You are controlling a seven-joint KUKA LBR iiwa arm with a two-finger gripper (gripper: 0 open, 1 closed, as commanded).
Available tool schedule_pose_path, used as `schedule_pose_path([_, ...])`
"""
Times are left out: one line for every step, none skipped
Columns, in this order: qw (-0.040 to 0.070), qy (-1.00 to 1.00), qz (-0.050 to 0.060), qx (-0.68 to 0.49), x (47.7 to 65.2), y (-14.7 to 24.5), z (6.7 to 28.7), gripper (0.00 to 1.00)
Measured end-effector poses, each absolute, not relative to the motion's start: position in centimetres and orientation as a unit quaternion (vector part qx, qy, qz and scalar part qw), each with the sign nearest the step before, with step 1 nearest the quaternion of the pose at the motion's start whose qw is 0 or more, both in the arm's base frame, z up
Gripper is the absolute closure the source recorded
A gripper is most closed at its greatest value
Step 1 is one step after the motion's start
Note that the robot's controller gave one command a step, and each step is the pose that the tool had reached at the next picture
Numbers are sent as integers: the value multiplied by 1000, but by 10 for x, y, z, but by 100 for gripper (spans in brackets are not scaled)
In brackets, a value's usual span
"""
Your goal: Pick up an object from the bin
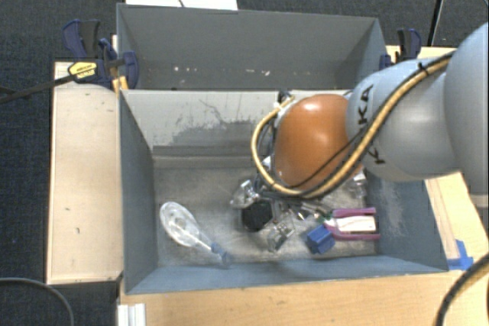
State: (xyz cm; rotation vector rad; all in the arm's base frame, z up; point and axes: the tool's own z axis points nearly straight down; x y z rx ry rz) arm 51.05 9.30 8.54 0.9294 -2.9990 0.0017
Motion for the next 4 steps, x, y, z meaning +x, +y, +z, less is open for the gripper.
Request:
schedule_pose_path([0,-956,-1,294,511,96,86,100])
schedule_pose_path([0,-956,-1,292,511,96,86,0])
schedule_pose_path([-3,-928,1,372,523,46,110,0])
schedule_pose_path([-1,-917,-2,398,557,-8,81,0])
